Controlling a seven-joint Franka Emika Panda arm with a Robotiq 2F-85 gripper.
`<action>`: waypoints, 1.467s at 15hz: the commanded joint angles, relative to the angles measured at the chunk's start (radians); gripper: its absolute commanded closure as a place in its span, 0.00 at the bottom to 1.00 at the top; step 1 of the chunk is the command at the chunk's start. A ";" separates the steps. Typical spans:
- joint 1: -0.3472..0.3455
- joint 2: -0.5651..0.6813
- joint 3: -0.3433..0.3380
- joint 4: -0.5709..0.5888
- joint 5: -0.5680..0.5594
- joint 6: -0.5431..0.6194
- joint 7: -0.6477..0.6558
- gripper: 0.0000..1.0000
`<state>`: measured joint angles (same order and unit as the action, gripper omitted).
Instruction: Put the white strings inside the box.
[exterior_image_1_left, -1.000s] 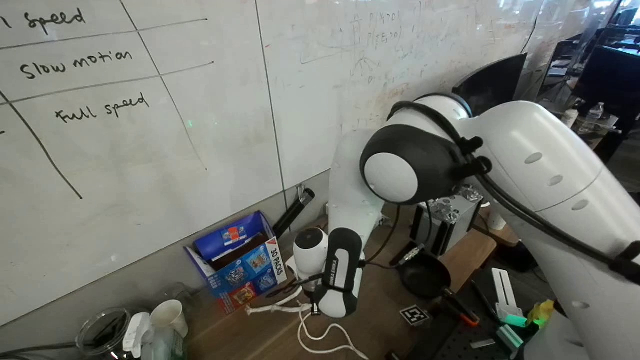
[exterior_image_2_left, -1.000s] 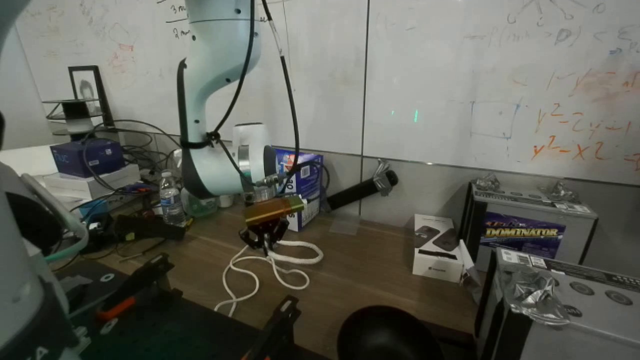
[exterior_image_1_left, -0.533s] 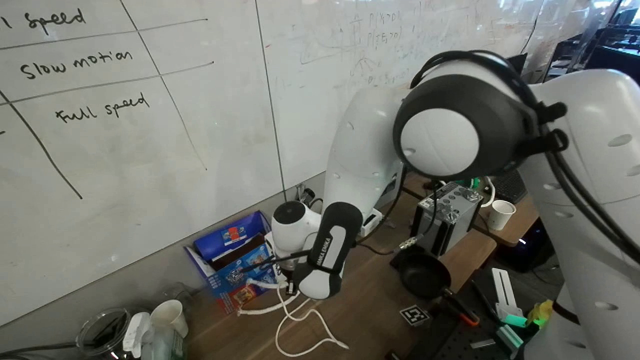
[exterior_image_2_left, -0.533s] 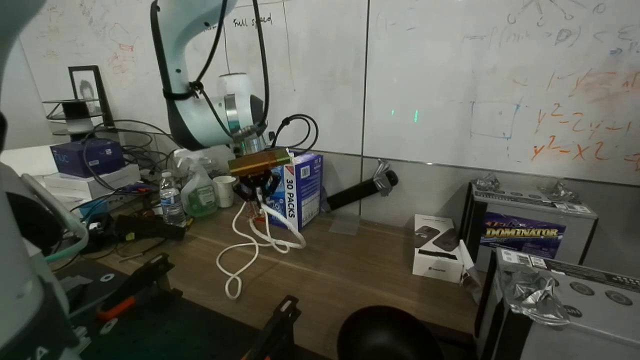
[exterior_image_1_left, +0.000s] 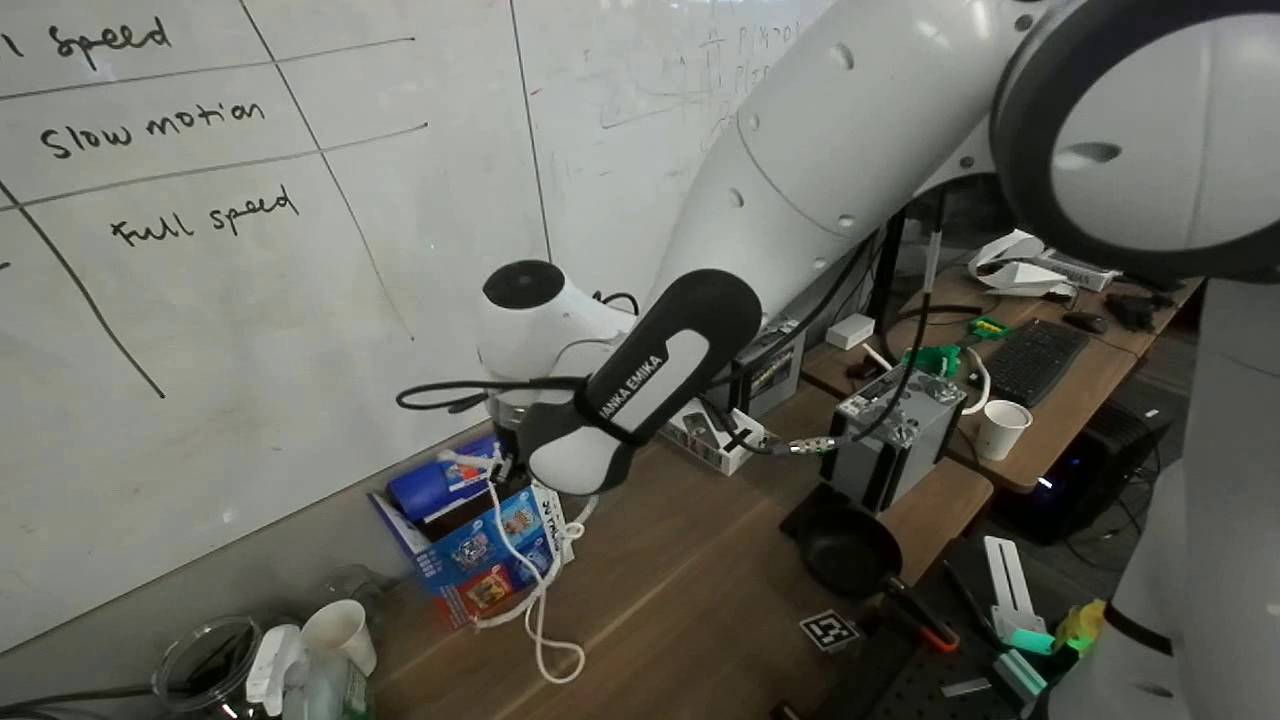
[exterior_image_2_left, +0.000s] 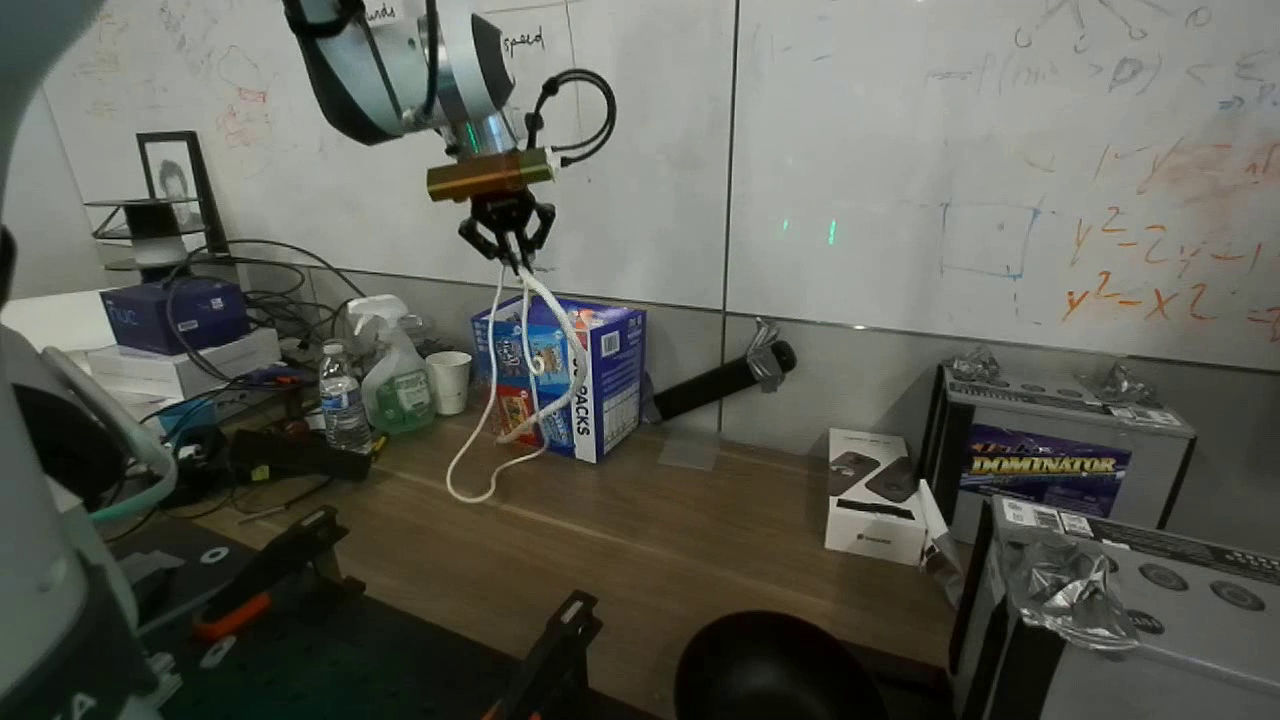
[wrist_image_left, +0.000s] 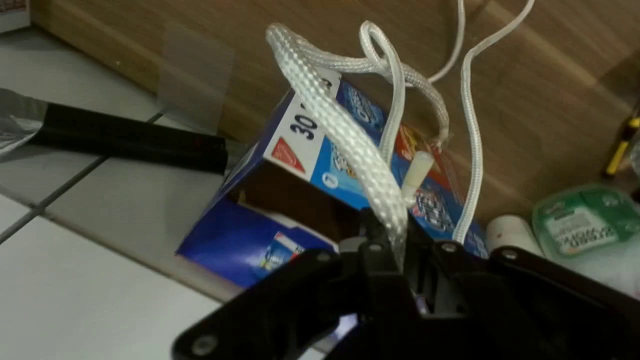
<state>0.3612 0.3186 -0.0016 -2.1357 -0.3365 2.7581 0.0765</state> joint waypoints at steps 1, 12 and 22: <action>0.020 -0.052 0.014 0.107 -0.022 -0.100 0.146 0.97; 0.053 0.060 -0.048 0.385 -0.130 -0.001 0.544 0.97; -0.033 0.249 -0.032 0.368 0.050 0.192 0.452 0.97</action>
<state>0.3568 0.5079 -0.0614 -1.7798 -0.3845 2.8859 0.6037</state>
